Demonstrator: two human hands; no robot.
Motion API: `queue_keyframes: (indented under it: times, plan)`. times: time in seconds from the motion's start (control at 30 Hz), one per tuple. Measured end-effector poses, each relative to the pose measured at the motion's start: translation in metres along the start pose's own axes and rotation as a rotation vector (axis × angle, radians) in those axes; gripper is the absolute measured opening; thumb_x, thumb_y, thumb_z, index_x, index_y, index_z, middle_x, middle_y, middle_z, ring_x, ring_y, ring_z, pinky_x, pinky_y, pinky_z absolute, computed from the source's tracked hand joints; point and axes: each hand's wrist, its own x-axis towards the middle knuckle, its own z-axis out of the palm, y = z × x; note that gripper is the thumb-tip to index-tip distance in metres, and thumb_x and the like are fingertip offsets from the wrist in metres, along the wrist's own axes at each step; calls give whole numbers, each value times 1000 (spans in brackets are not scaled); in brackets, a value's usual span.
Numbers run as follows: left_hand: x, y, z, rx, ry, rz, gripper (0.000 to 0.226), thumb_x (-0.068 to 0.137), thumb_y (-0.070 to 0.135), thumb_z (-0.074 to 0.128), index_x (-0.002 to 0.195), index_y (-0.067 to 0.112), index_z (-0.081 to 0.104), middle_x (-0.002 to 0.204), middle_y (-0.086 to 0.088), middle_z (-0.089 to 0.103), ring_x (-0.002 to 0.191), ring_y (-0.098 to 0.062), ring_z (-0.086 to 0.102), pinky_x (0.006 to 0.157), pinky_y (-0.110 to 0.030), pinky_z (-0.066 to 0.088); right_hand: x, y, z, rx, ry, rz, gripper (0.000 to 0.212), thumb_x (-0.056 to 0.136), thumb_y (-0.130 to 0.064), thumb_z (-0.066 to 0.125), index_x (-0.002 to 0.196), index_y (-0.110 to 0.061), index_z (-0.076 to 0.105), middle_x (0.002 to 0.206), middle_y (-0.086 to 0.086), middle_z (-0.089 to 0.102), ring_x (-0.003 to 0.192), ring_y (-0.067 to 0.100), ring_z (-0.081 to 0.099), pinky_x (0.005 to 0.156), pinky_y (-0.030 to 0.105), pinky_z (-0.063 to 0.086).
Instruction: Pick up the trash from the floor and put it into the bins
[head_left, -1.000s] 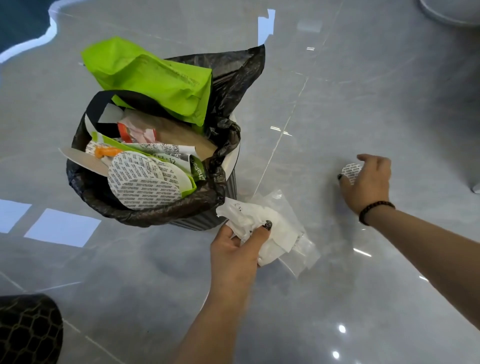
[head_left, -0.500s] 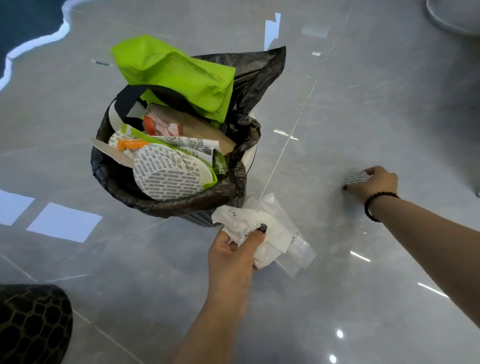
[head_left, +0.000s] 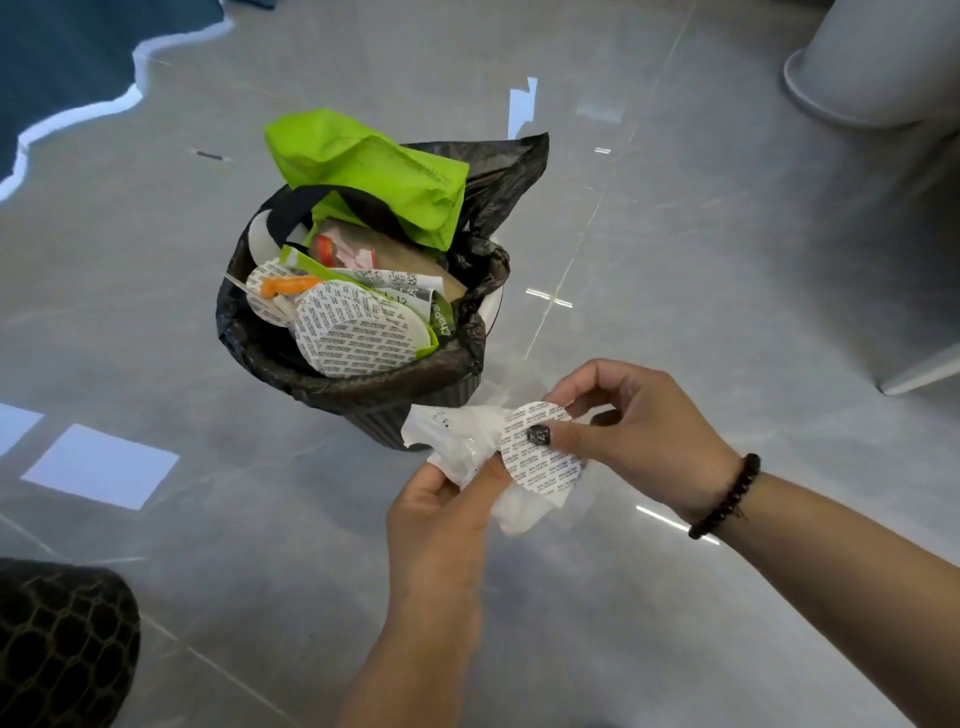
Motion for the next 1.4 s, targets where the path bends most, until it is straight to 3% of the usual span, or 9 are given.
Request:
queue_keyframes:
  times: [0.23, 0.33, 0.5, 0.57, 0.63, 0.9, 1.13, 1.27, 1.4]
  plan:
    - [-19, 40, -2, -20, -22, 93, 61, 53, 28, 79, 110, 14, 64, 98, -3, 75, 96, -22, 71, 87, -39, 54, 0, -33, -5, 342, -285, 253, 61, 59, -3, 83, 113, -11, 58, 93, 8, 73, 76, 20, 68, 71, 33, 54]
    - [-24, 56, -8, -42, -76, 84, 60, 53, 29, 78, 109, 14, 64, 99, -4, 75, 98, -23, 70, 90, -42, 54, 3, -48, -3, 319, -425, 168, 36, 65, -9, 77, 99, -5, 69, 95, 15, 73, 79, 21, 70, 73, 28, 57]
    - [-26, 78, -16, -260, -186, -14, 42, 60, 18, 71, 101, 10, 67, 95, -6, 75, 77, -12, 71, 62, -21, 58, 3, -63, 8, 363, -502, 45, 14, 65, -12, 79, 78, -14, 73, 88, 15, 72, 73, 21, 69, 65, 28, 57]
    - [-24, 84, -20, -294, -200, -24, 36, 63, 17, 68, 98, 11, 67, 90, -5, 75, 71, -10, 70, 56, -19, 56, 2, -70, 14, 405, -520, 24, 33, 58, -10, 86, 88, -8, 72, 94, 17, 72, 78, 25, 70, 69, 33, 59]
    - [-23, 93, -25, -237, -190, -5, 35, 61, 21, 69, 95, 13, 68, 87, -4, 75, 68, -8, 69, 58, -18, 56, 1, -79, 21, 361, -460, -29, 51, 54, -8, 88, 99, 1, 65, 99, 20, 71, 84, 29, 70, 77, 40, 57]
    - [-11, 130, -38, -92, -215, 98, 39, 67, 20, 68, 105, 17, 67, 100, -3, 74, 83, -11, 69, 78, -25, 51, 8, -127, 38, 83, -138, -280, 28, 77, 11, 66, 96, -8, 60, 83, 8, 75, 71, 19, 71, 68, 38, 59]
    - [37, 132, -78, 212, 485, 320, 37, 82, 26, 72, 114, 17, 55, 90, 3, 63, 84, -14, 63, 77, -33, 49, 41, -145, 95, -81, 42, -484, 26, 78, -9, 72, 86, -23, 51, 91, 0, 70, 81, 16, 69, 73, 36, 58]
    - [63, 120, -86, 301, 395, 130, 39, 86, 33, 66, 114, 8, 58, 98, -6, 68, 80, -16, 67, 62, -29, 50, 62, -118, 132, -370, 11, -555, 19, 84, -13, 64, 94, -16, 49, 92, 1, 65, 83, 16, 61, 71, 30, 50]
    - [65, 118, -81, 284, 276, 135, 21, 92, 21, 56, 78, 6, 61, 70, -5, 66, 65, -15, 65, 62, -28, 53, 82, -110, 122, -539, 83, -676, 15, 84, -9, 60, 97, -10, 52, 96, 6, 62, 90, 24, 58, 76, 38, 47]
